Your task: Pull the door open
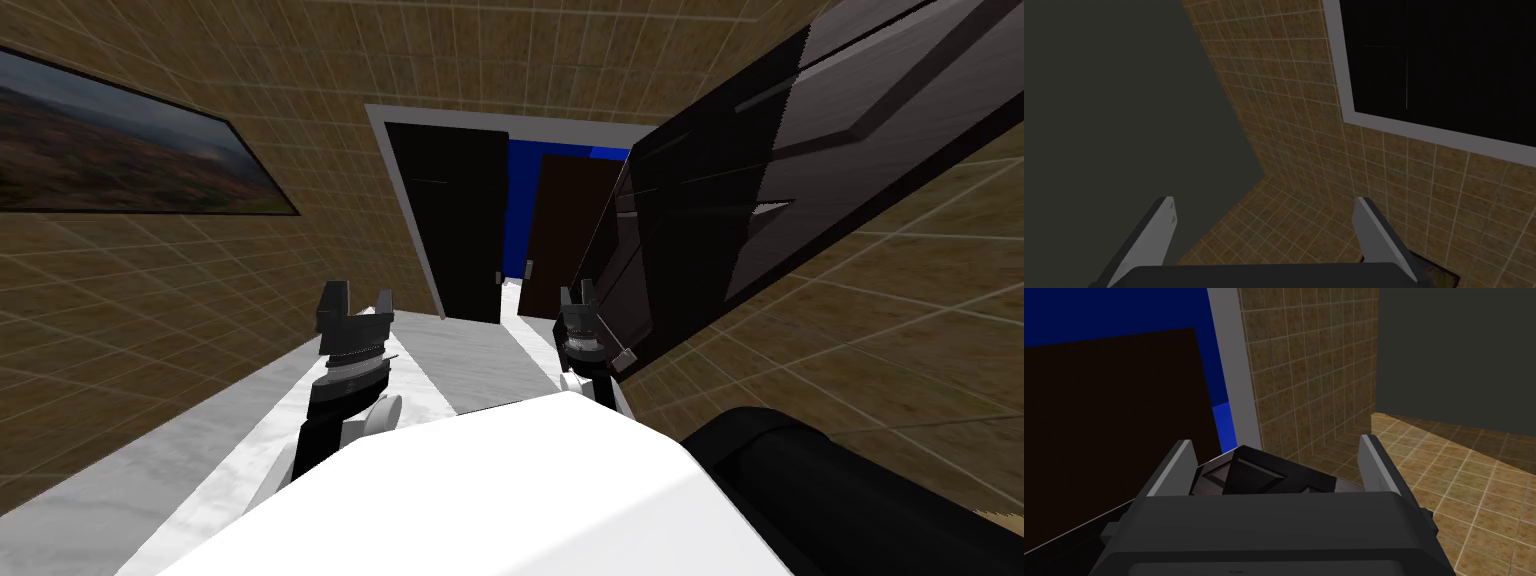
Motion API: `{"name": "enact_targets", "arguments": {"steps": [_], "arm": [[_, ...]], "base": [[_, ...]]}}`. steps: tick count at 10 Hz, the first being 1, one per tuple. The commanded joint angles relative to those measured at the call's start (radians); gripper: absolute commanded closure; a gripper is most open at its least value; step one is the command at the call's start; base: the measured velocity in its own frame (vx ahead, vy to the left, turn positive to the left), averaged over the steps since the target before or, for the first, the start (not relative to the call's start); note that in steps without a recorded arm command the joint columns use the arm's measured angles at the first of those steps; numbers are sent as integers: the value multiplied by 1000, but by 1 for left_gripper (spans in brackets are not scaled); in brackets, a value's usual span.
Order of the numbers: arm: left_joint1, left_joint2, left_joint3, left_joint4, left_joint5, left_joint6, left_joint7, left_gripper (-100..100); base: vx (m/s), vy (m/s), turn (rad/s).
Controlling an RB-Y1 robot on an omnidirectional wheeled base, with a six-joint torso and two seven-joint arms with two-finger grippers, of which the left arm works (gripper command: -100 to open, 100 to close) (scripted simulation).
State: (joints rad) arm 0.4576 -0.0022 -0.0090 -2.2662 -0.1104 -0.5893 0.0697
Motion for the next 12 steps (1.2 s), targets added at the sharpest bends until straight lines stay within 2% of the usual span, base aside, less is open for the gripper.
{"name": "enact_targets", "arguments": {"steps": [1,3,9,12], "arm": [[-6,11,1,32,3,-5,3,-100],[-12,19,2,59,5,-9,7,-100],[-38,51,6,184,15,-29,20,-100],[-57,70,10,275,23,-44,30,-100]], "base": [[94,-43,-64],[132,-28,-43],[132,-40,-52],[136,-45,-69]]}}
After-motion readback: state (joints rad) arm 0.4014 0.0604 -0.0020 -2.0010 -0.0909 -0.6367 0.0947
